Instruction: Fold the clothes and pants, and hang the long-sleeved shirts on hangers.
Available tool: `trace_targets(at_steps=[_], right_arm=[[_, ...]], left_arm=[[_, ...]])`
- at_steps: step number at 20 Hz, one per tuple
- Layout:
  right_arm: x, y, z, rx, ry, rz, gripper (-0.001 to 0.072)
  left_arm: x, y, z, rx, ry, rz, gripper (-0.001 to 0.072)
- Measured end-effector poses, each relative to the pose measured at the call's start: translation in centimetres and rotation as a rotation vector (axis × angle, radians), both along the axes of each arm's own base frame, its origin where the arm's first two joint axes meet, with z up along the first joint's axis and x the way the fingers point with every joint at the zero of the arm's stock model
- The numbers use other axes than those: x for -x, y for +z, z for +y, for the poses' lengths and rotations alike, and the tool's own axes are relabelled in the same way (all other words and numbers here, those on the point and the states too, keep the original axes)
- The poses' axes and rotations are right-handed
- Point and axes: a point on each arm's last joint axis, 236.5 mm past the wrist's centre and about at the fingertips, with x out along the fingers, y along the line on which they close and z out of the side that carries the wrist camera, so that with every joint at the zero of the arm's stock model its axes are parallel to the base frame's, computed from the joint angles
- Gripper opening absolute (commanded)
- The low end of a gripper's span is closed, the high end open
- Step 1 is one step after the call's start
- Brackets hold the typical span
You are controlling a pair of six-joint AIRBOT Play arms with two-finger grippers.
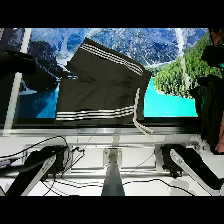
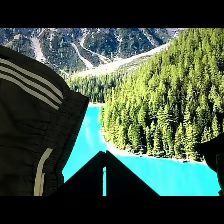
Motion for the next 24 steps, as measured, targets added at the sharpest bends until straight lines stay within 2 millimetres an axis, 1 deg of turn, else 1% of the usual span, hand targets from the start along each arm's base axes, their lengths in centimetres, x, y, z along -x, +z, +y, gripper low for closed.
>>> trace_targets(at_steps=[11, 17, 20, 22, 24], right_arm=[[0.0, 0.0, 0.0, 0.000, 0.000, -0.001, 0.0022], [-1.6, 1.6, -0.1, 0.003, -0.002, -0.095, 0.0022], [-1.9, 2.0, -0.5, 0.032, 0.001, -0.116, 0.0021], [-1.5, 1.2, -0.9, 0.085, 0.031, -0.076, 0.0021], [-0.8, -0.7, -1.5, 0.143, 0.063, 0.013, 0.0020]], left_arm=[[0.0, 0.0, 0.0, -0.001, 0.000, 0.000, 0.0005], [0.0, 0.0, 0.0, -0.001, 0.000, 0.000, 0.0005], [0.0, 0.0, -0.3, 0.012, -0.005, 0.000, 0.0005], [0.1, 0.2, -0.8, 0.038, -0.016, -0.002, 0.0005], [0.3, 0.1, -1.2, 0.051, -0.024, 0.007, 0.0005]])
